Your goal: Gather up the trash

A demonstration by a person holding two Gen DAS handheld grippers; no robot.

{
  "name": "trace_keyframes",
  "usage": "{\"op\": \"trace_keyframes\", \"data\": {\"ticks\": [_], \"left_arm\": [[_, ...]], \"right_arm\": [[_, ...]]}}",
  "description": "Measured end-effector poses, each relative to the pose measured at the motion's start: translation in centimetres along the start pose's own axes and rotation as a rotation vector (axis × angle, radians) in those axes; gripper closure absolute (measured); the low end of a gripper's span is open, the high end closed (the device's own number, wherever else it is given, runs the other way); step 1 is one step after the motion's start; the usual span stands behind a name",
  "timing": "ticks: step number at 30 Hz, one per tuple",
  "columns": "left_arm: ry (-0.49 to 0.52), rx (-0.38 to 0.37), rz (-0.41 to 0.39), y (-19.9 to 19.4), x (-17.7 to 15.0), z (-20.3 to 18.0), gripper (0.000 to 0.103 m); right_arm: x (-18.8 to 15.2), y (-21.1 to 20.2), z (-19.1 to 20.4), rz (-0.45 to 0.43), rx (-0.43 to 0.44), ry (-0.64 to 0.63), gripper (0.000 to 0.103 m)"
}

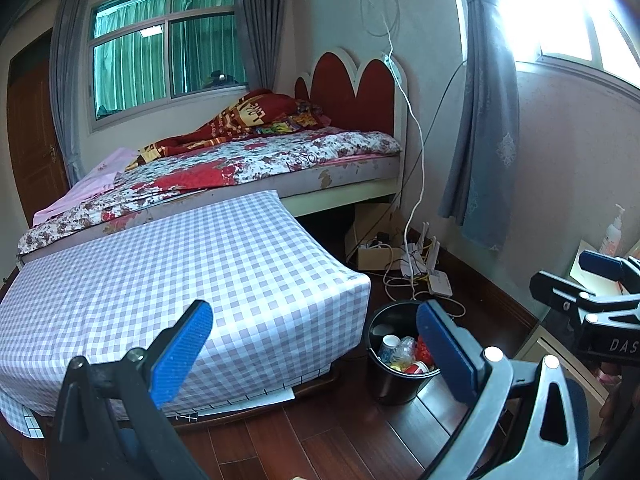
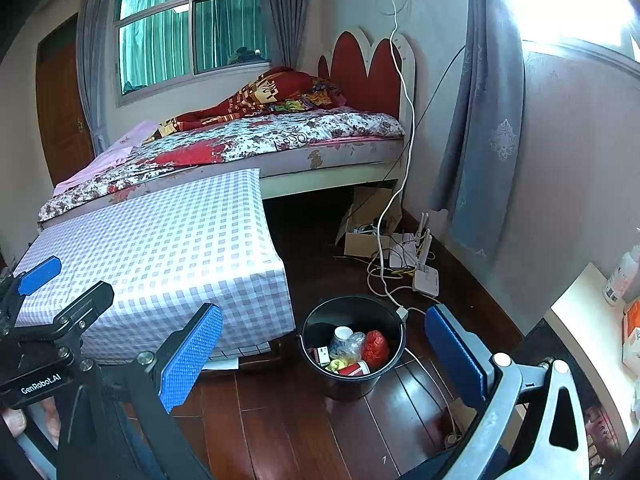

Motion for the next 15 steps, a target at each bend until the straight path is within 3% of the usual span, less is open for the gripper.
{"op": "trace_keyframes", "data": {"ticks": [15], "left_arm": [[0.007,-0.006,-0.001,-0.02,0.03,0.06,0.001]], "right_arm": [[-0.20,-0.01,-0.05,0.000,-0.004,0.009,0.001]]}}
Point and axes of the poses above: each gripper's, at about its wrist camera, not at the fingertips, and y roughly the way its jaws point, z to its left, x to its top, the point moved 1 cm from there along y, roughly the way its jaws point, and after that the axes turned 5 degrees about x, right-handed, at the moved point
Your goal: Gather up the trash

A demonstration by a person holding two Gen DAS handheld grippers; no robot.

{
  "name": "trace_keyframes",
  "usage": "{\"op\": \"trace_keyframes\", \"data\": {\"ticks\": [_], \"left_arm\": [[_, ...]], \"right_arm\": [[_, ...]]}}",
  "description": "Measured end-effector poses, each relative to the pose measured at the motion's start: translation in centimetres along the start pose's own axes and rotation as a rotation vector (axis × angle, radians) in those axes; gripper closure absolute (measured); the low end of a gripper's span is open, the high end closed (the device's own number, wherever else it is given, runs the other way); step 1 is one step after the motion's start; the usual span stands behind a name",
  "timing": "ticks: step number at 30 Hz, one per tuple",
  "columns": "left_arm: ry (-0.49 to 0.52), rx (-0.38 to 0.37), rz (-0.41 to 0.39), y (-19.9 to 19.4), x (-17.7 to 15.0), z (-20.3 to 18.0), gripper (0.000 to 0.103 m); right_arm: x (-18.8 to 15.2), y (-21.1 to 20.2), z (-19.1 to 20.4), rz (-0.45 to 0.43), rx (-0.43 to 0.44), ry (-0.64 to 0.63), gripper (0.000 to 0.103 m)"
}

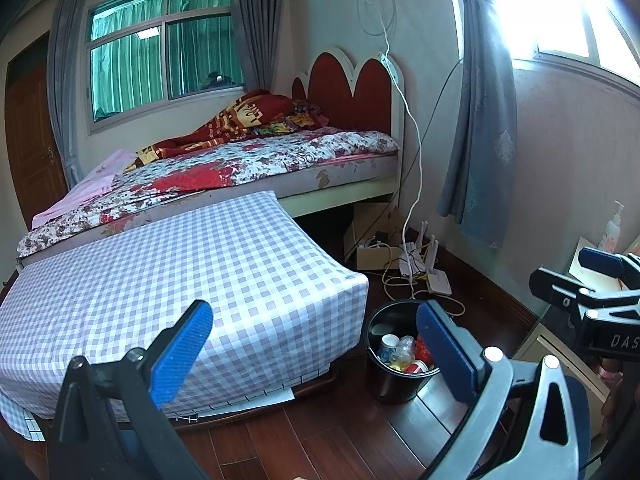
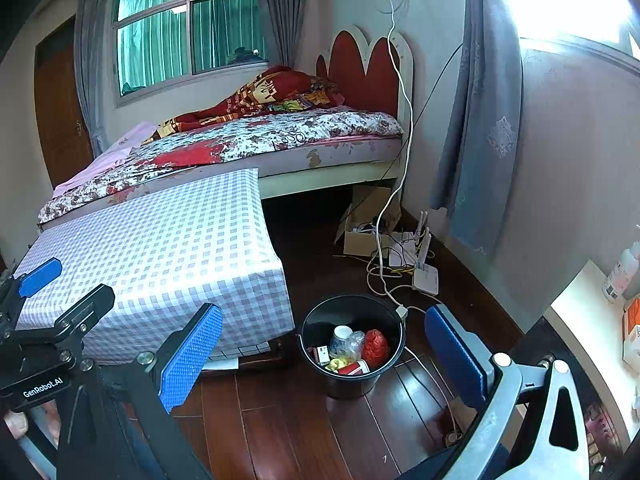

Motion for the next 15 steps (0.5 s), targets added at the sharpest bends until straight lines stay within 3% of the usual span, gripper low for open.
{"op": "trace_keyframes", "data": {"ticks": [15], "left_arm": [[0.027,0.001,-0.014,0.13,0.36,-0.32,0.001]], "right_arm": [[0.13,-0.20,-0.16,0.004,-0.002,0.004,0.001]]}}
Point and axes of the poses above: each gripper's, at about its wrist camera, not at the fingertips, and y roughly the way its jaws point, z to its left, x to its top, the point moved 1 cm from there along y, roughly the way its jaws point, and after that the axes turned 5 degrees about x, right-handed, at the moved point
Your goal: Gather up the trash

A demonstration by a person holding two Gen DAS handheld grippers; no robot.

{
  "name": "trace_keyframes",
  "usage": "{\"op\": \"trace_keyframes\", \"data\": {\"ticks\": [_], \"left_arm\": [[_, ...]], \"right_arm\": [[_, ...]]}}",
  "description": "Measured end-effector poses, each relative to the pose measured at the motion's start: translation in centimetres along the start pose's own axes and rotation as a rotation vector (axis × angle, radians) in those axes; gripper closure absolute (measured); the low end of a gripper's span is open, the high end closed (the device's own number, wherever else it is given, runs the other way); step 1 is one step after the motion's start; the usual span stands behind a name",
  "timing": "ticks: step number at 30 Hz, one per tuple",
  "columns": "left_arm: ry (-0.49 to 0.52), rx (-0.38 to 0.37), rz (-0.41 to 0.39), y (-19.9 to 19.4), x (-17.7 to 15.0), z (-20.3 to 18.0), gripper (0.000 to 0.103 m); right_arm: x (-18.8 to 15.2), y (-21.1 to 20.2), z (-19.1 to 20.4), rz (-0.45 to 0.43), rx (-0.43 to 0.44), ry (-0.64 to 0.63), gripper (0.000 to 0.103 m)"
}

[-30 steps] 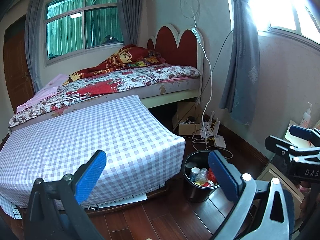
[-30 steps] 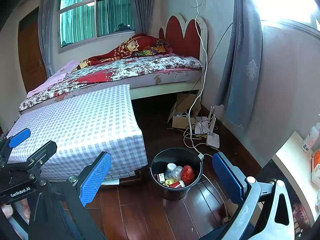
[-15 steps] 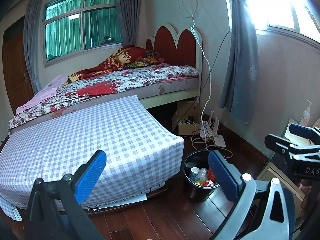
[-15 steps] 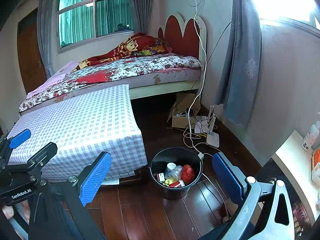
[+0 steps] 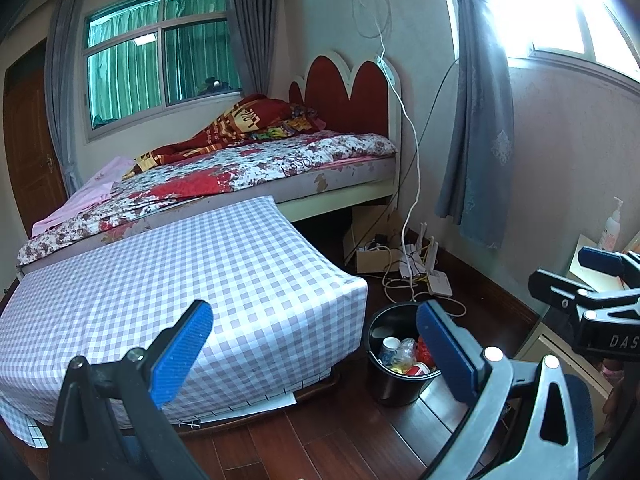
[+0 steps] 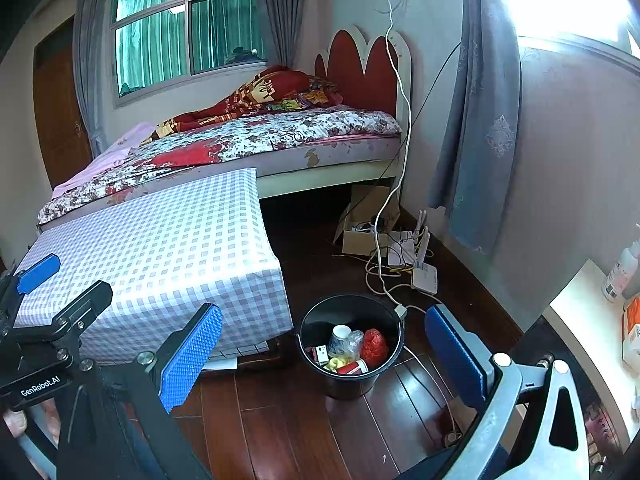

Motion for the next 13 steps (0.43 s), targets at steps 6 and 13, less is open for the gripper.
{"op": "trace_keyframes", "data": {"ticks": [6,13], "left_arm": [[0.013,-0.002,-0.010,0.08,0.02,-0.06,0.001],[0.011,-0.024,-0.003,0.29,0.03,0.02,0.001]], "right_arm": [[0.08,0.05,-0.04,0.000,0.001,0.000,0.001],[0.01,0.08,0.01,0.004,-0.002,0.003,0.001]]}}
Point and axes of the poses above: each gripper's, at about its wrist camera, not at the fingertips, and y roughly the way its jaws point, z to its left, x to its top, the point moved 1 cm from there along y, roughly the way its jaws point, and after that the axes turned 5 degrees about x, right-handed, at the moved point
